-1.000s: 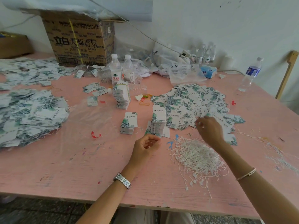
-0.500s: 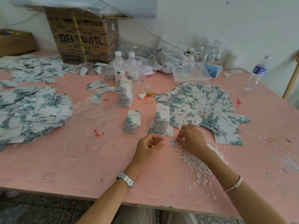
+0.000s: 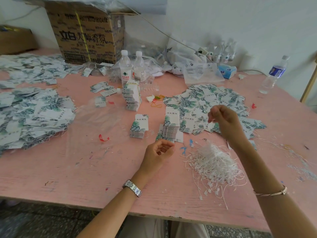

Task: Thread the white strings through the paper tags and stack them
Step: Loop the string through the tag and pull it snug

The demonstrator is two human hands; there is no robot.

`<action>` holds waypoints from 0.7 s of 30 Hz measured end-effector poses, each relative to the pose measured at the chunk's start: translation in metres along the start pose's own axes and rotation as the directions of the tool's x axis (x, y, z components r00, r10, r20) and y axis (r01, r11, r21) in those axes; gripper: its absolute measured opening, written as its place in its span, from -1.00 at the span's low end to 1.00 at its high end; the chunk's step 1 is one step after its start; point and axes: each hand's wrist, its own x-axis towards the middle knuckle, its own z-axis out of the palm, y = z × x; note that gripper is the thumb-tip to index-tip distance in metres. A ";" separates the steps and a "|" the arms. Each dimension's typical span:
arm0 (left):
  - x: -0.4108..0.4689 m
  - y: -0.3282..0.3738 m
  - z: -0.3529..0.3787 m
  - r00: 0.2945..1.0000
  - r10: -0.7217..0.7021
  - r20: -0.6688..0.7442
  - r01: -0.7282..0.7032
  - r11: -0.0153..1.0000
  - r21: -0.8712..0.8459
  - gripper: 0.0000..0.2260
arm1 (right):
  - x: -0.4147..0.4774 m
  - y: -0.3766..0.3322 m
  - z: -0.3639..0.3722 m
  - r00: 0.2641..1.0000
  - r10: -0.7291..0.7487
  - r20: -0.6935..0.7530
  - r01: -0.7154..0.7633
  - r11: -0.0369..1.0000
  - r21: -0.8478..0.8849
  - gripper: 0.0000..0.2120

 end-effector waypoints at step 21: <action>-0.002 -0.001 -0.001 1.000 0.016 0.017 -0.016 1.000 0.026 -0.94 | 0.006 -0.070 -0.017 0.952 -0.305 -0.028 0.294 0.886 0.358 -0.69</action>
